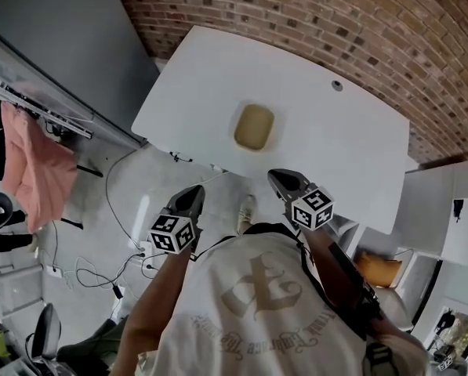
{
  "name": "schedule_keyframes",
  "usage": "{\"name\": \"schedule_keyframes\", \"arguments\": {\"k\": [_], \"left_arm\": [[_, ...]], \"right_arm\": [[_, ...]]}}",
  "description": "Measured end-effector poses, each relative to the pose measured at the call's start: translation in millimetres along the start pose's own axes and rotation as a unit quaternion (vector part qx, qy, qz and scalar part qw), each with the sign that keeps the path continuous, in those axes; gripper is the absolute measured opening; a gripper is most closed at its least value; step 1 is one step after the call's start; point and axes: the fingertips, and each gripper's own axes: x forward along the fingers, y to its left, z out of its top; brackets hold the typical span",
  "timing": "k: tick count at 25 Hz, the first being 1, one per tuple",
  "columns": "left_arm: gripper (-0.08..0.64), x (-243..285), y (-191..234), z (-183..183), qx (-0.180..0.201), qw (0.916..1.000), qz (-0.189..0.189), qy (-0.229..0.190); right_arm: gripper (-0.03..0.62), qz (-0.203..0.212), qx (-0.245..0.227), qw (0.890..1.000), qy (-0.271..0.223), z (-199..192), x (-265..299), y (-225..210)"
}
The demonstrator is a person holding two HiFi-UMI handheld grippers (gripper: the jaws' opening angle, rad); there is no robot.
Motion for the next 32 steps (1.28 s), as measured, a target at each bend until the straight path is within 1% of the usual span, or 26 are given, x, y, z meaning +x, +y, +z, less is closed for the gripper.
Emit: {"name": "schedule_keyframes", "arguments": {"k": [9, 15, 19, 23, 27, 32], "left_arm": [[0.003, 54, -4, 22, 0.01, 0.9996, -0.007, 0.026], [0.003, 83, 0, 38, 0.014, 0.9992, 0.001, 0.038], [0.003, 101, 4, 50, 0.022, 0.9989, 0.001, 0.042], [0.003, 117, 6, 56, 0.029, 0.9982, -0.01, 0.051], [0.003, 133, 9, 67, 0.031, 0.9977, -0.024, 0.055], [0.003, 148, 18, 77, 0.043, 0.9948, -0.053, 0.075]], "right_arm": [[0.006, 0.0, 0.016, 1.0, 0.017, 13, 25, -56], [0.006, -0.009, 0.062, 0.998, 0.018, 21, 38, -90], [0.008, -0.012, 0.073, 0.997, 0.022, 25, 45, -103], [0.008, -0.025, 0.096, 0.995, 0.023, 25, 46, -115], [0.008, -0.05, 0.116, 0.991, 0.031, 20, 47, -128], [0.008, -0.08, 0.136, 0.987, 0.032, 18, 55, -136]]}}
